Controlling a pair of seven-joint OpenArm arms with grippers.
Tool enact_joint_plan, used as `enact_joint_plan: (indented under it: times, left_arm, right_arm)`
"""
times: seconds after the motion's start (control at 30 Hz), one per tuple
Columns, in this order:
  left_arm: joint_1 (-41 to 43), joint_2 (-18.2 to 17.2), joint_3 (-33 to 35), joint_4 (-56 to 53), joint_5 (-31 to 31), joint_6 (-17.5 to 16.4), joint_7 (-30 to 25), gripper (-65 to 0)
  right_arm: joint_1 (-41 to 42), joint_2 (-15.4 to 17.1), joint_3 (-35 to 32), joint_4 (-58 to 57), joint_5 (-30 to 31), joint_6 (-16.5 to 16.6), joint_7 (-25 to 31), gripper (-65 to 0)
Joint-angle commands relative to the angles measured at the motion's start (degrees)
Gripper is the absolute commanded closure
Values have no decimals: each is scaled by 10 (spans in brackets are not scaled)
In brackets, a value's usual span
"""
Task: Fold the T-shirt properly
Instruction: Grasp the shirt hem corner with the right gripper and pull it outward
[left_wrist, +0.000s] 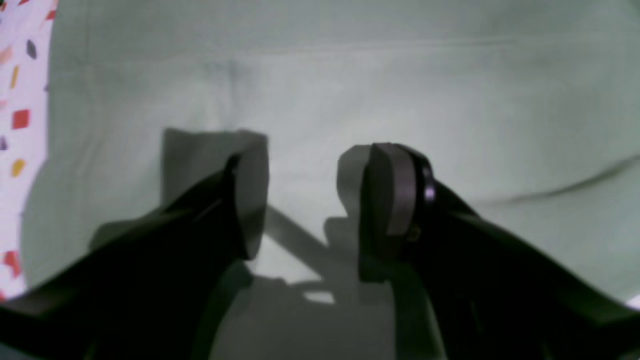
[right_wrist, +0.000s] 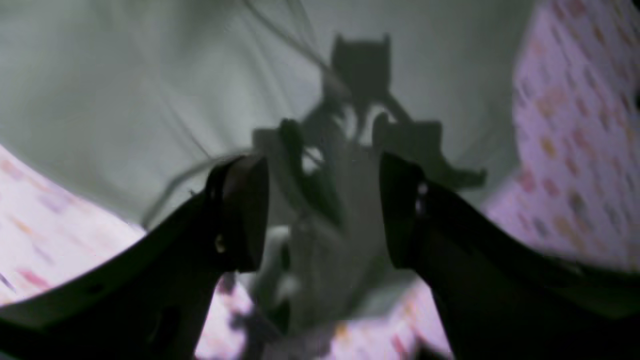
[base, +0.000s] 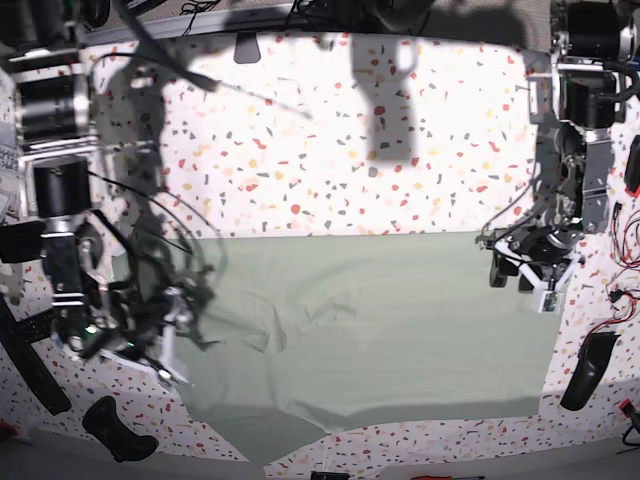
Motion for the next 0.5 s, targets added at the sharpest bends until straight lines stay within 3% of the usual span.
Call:
enact_joint_plan:
  times: [0.0, 0.13, 0.4, 0.47]
  left_arm:
    - [-9, -13, -3, 7, -2, 7, 3, -295]
    - [-9, -18, -3, 7, -3, 8, 3, -294]
    - [-9, -18, -3, 7, -18, 7, 3, -295]
    - [-9, -18, -3, 7, -18, 7, 3, -294]
  right_arm:
    - [19, 8, -4, 12, 5, -1, 6, -326]
    - [19, 17, -9, 11, 9, -1, 16, -326]
    - [19, -6, -9, -4, -1, -1, 79, -325]
    - [19, -12, -9, -20, -25, -19, 101, -325]
